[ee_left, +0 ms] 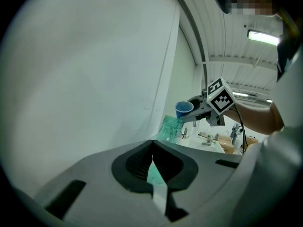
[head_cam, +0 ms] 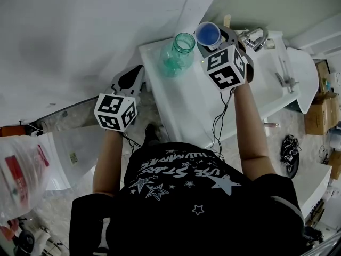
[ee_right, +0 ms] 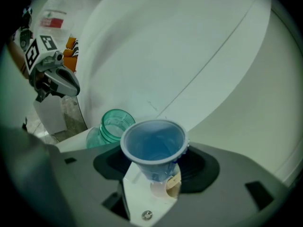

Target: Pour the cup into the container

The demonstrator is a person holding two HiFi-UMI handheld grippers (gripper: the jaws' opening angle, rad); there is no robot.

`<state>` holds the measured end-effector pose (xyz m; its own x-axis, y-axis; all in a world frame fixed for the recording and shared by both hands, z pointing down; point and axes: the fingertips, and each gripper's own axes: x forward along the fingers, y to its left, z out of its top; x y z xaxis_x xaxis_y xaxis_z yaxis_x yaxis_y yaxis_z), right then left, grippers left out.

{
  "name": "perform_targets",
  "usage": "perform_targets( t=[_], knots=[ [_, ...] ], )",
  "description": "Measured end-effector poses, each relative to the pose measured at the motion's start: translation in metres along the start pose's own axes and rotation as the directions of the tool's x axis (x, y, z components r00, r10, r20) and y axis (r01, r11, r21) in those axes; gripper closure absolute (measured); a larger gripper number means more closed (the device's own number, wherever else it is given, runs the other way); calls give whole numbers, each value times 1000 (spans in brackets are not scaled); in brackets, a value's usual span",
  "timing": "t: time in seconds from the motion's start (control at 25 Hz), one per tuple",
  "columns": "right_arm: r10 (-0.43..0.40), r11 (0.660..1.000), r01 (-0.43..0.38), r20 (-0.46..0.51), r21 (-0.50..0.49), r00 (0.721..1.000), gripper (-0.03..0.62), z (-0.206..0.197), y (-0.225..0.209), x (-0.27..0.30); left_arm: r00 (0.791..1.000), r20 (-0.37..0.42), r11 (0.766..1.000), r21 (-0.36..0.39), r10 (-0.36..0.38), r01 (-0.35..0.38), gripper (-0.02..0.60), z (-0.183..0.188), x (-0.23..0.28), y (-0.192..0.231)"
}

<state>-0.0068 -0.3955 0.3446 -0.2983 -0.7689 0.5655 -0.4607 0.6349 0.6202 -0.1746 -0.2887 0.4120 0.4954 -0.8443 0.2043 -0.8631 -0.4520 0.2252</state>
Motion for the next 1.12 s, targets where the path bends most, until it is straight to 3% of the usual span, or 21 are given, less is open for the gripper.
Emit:
perform_targets(
  t=[0.24, 0.48, 1.12],
  knots=[
    [8, 993, -14, 51, 114, 999, 308, -6, -6, -14, 1000, 4, 1000, 6, 3, -4, 569, 2, -5, -12],
    [8, 964, -35, 103, 262, 995, 307, -26, -11, -30, 1000, -1, 999, 32, 2, -2, 569, 2, -9, -32],
    [27, 904, -99, 176, 415, 984, 306, -100, 24, -73, 999, -45, 997, 71, -8, 11, 569, -26, -25, -93]
  ],
)
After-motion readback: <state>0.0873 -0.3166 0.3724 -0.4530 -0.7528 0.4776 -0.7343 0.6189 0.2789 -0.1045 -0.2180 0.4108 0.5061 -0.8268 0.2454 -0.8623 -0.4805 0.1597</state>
